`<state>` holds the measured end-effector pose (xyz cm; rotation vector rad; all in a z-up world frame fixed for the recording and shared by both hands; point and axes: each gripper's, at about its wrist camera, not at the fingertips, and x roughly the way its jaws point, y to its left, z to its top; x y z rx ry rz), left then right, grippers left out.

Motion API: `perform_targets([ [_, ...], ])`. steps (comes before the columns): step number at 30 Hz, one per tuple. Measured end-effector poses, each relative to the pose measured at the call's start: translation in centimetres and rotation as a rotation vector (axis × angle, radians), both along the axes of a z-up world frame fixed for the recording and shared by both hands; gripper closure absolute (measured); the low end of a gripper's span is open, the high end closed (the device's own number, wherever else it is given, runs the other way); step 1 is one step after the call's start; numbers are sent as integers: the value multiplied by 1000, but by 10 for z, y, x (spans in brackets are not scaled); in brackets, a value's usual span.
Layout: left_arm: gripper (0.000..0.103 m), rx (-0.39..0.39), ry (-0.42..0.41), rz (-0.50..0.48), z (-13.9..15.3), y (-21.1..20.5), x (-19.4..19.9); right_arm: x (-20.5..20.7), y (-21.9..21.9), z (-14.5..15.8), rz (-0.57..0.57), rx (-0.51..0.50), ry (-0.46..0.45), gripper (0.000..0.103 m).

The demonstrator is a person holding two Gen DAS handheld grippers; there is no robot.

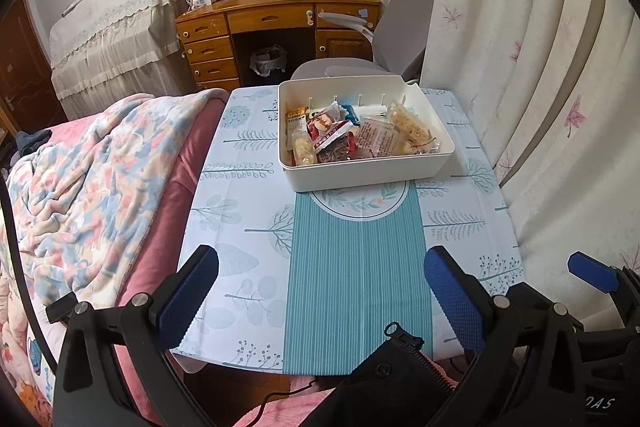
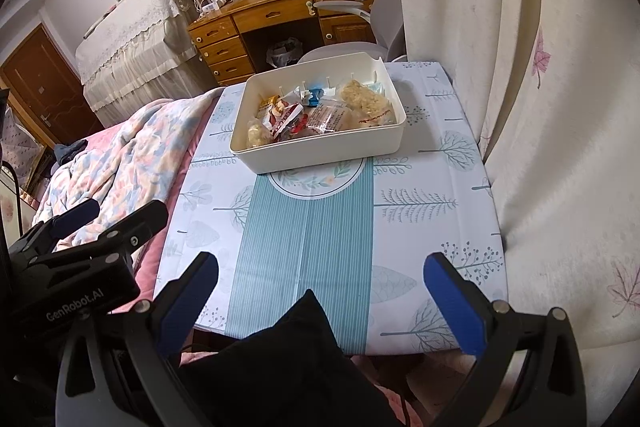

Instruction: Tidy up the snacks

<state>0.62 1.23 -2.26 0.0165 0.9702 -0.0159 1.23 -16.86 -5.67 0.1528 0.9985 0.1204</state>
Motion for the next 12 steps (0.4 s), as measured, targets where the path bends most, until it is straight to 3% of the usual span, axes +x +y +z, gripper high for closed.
perform_targets([
  [12,1,6,-2,5,1,-1,0,-2,-1,-3,2,5,4,0],
])
